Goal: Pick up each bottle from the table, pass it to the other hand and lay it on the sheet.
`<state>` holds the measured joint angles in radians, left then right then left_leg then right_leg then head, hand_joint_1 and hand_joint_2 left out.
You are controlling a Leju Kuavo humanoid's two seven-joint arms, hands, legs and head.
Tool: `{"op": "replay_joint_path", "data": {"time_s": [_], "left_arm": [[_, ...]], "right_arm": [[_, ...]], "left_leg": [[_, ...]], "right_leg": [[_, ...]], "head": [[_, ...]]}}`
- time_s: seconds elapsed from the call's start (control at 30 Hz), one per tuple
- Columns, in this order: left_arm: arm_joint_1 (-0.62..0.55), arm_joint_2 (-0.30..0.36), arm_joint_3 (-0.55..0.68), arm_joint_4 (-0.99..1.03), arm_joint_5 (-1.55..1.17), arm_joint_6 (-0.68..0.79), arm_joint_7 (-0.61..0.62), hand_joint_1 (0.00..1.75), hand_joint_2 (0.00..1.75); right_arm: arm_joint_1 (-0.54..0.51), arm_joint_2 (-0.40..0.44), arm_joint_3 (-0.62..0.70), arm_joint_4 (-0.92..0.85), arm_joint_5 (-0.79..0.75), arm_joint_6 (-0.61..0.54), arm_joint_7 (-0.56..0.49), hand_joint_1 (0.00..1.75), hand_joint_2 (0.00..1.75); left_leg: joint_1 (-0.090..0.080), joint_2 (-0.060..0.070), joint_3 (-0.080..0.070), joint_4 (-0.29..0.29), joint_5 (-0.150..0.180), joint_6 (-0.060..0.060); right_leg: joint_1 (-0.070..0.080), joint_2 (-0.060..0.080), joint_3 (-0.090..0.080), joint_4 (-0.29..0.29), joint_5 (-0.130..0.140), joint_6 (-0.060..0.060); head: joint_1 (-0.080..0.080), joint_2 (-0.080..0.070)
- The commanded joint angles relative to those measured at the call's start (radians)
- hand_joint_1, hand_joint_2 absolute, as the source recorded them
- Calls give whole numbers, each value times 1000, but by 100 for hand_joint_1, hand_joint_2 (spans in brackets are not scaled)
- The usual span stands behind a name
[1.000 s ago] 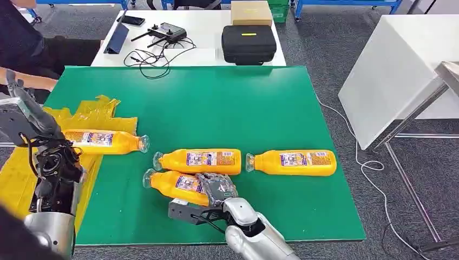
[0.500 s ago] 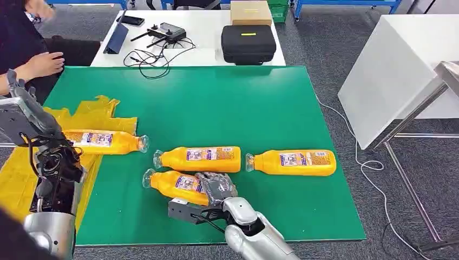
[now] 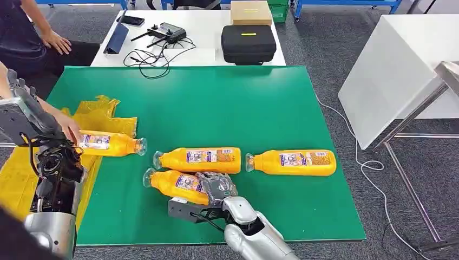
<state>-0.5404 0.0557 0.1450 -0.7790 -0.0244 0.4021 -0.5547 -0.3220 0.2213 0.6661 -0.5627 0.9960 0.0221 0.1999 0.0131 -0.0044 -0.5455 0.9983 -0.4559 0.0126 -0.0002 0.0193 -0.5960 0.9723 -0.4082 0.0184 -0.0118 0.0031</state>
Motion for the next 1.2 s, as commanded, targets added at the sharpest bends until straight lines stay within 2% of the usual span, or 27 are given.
{"op": "replay_joint_path", "data": {"time_s": [0.03,0.1,0.13,0.17,0.2,0.27,0.33,0.37,0.43,0.47,0.5,0.6,0.8,0.9,1.03,1.2], "left_arm": [[-12,-22,10,25,67,-137,60,0,0],[14,-12,16,34,162,-332,114,0,0],[21,-11,20,46,196,-394,123,0,175],[46,-8,26,65,287,-555,156,0,175],[63,-10,22,78,322,-610,163,0,175],[112,-20,6,72,396,-733,171,0,175],[138,-35,-22,42,421,-779,181,0,175],[233,-56,-111,-115,391,-839,174,0,175],[327,-76,-171,-284,420,-742,216,0,175],[343,-70,-186,-311,432,-726,225,0,175],[352,-52,-206,-324,450,-713,233,0,175],[337,-28,-230,-297,482,-710,223,0,175],[346,-30,-230,-325,492,-701,218,0,175],[357,-40,-250,-362,484,-694,221,0,175],[306,-68,-324,-356,459,-672,221,0,175],[290,-69,-341,-347,458,-659,219,0,175]], "right_arm": [[-14,10,-144,-26,-30,-39,-125,175,175],[3,6,-199,-196,-113,-27,-219,175,175],[8,5,-219,-283,-160,9,-240,175,175],[41,-7,-250,-444,-272,46,-320,175,175],[60,-24,-255,-543,-330,64,-338,175,175],[92,-69,-260,-690,-383,62,-330,175,175],[105,-88,-288,-749,-416,50,-321,175,175],[83,-121,-332,-730,-513,-83,-370,175,175],[49,-160,-337,-676,-565,-77,-402,175,175],[47,-162,-338,-666,-567,-77,-406,175,175],[53,-161,-334,-662,-569,-82,-414,175,175],[80,-173,-311,-677,-572,-102,-415,175,175],[85,-176,-280,-688,-585,-118,-410,175,175],[41,-150,-268,-640,-589,-135,-396,175,175],[-106,-78,-239,-441,-567,-179,-363,175,175],[-139,-62,-231,-382,-568,-184,-371,175,175]], "left_leg": [[0,-3,-1,-2,1,0],[0,0,-1,-1,1,0],[0,-1,-2,-1,1,1],[-1,1,-2,0,0,0],[-1,2,-3,0,0,0],[-1,2,-6,0,0,1],[-2,0,-8,-2,1,1],[-2,-1,-7,-2,0,1],[-2,-3,-9,-1,1,1],[-2,-3,-7,-2,0,2],[-2,-1,-12,-1,1,1],[-2,-2,-15,0,0,1],[-2,-4,-15,-1,-2,1],[0,0,-18,0,-1,1],[0,1,-18,1,-1,1],[0,-1,-16,0,-1,1]], "right_leg": [[1,-6,1,-2,0,1],[0,-2,-1,-1,0,1],[0,-3,-1,-1,0,1],[-1,0,-2,0,0,1],[-1,0,-2,1,0,1],[-2,0,-5,1,0,1],[-2,-1,-7,0,1,-1],[-2,-3,-6,0,0,-1],[-2,-4,-8,-1,0,0],[-2,-4,-6,-2,-1,1],[-2,-2,-11,-1,0,0],[-1,-3,-13,0,-1,-1],[-1,-5,-13,-1,-1,-2],[-1,-1,-16,-1,1,-1],[0,0,-17,0,1,-1],[0,-2,-14,-1,1,-1]], "head": [[0,0],[0,0],[0,0],[0,0],[0,0],[0,0],[0,0],[0,0],[0,0],[0,0],[0,0],[0,0],[0,0],[0,0],[0,0],[0,0]]}}
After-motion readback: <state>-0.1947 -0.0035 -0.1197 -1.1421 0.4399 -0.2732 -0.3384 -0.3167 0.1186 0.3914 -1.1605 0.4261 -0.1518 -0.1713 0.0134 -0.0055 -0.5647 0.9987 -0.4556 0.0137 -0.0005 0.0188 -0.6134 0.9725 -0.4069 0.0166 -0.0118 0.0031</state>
